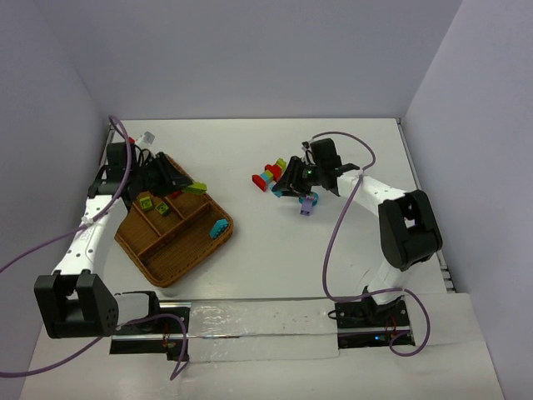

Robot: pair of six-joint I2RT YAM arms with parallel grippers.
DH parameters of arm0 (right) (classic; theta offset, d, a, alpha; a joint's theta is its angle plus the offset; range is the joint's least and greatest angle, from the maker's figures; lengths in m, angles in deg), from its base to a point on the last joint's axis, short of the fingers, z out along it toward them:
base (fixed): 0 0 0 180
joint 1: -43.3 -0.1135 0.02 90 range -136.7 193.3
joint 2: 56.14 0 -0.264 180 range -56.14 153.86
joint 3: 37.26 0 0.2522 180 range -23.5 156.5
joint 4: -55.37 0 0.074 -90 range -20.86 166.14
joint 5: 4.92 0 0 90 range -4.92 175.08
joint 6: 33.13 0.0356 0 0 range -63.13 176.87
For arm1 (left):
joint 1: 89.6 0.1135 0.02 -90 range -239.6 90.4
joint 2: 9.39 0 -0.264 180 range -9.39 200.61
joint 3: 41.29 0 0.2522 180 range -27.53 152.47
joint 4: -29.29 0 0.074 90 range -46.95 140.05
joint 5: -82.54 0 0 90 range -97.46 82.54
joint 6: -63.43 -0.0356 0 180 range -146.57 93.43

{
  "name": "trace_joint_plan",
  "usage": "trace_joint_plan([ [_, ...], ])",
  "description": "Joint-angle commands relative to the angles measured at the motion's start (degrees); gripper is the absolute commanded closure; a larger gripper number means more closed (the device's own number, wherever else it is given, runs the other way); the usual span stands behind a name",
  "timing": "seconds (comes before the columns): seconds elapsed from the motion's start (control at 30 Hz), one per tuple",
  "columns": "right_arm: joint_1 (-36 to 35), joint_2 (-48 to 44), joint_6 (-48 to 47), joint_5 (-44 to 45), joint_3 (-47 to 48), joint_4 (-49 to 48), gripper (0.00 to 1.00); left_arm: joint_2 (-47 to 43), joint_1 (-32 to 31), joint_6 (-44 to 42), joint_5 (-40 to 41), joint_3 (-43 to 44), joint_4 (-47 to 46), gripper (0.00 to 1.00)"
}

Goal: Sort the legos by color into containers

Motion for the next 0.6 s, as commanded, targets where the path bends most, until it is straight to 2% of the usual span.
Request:
trace_joint_plan([
  [0.0,0.14,-3.51,-4.49,4.63,3.62,4.12,1.00,-3.44,-0.28,1.47,12.24,0.97,7.68,1.00],
  [0.27,0.12,-3.11,-5.43,3.78,4.13,4.28,1.00,-5.07,5.87,11.26,37.73,2.98,14.70,1.00],
  [0.37,0.14,-2.81,-5.36,3.63,4.10,4.08,1.00,-3.44,7.67,12.84,40.53,3.48,13.28,1.00],
  [0.5,0.00,-3.15,-5.78,3.07,4.57,4.58,1.00,3.40,9.25,13.51,42.51,6.24,12.93,1.00],
  [0.57,-1.79,-4.51,-8.32,9.30,6.26,8.42,1.00,5.37,9.49,14.42,42.87,6.34,10.53,1.00],
])
